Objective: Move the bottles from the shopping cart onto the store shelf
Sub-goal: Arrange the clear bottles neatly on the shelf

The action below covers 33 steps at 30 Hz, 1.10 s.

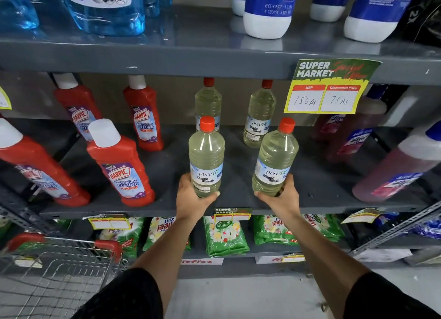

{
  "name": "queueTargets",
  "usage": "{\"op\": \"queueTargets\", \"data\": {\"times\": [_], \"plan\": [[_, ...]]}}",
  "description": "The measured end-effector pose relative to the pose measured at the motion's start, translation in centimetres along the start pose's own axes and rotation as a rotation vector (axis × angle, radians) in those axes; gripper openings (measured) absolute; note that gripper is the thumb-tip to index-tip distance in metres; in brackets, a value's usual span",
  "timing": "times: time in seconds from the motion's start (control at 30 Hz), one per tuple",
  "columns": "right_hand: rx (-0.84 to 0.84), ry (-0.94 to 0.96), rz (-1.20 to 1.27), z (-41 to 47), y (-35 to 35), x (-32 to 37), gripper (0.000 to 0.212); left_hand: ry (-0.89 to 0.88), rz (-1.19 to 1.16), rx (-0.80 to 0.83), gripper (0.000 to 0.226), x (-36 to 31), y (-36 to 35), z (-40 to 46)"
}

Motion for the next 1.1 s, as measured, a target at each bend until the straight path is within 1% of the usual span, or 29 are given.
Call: {"op": "queueTargets", "data": {"times": [0.2,0.5,0.8,0.97,1.03,1.1], "plan": [[0.017,-0.013,0.008,0.09,0.13,-0.1,0.073,0.003,0.01,0.004,0.078,-0.18,0.09,-0.03],[0.034,-0.021,0.006,0.1,0.13,0.02,0.074,0.02,0.013,0.002,0.081,0.27,0.08,0.11],[0.058,0.007,0.015,0.22,0.14,-0.1,0.075,0.022,0.016,-0.023,0.079,0.34,-0.07,0.16],[0.089,-0.002,0.029,0.5,0.15,-0.35,0.082,0.019,0.022,-0.028,0.079,0.22,-0.03,0.1],[0.14,-0.037,0.05,0.79,0.19,-0.63,0.09,0.016,0.017,-0.028,0.078,0.26,-0.08,0.14],[0.179,-0.071,0.13,0.94,0.68,-0.88,0.102,0.001,0.02,-0.026,0.078,-0.07,-0.02,0.08]]}}
Point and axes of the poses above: each hand's wrist, its own z-axis towards the middle knuckle, its own y-axis out of the back of the hand, x = y × z, the point moved 7 cm from there along z, towards the middle knuckle, and after that the axes turned 2 degrees about x, right-handed, at the moved point
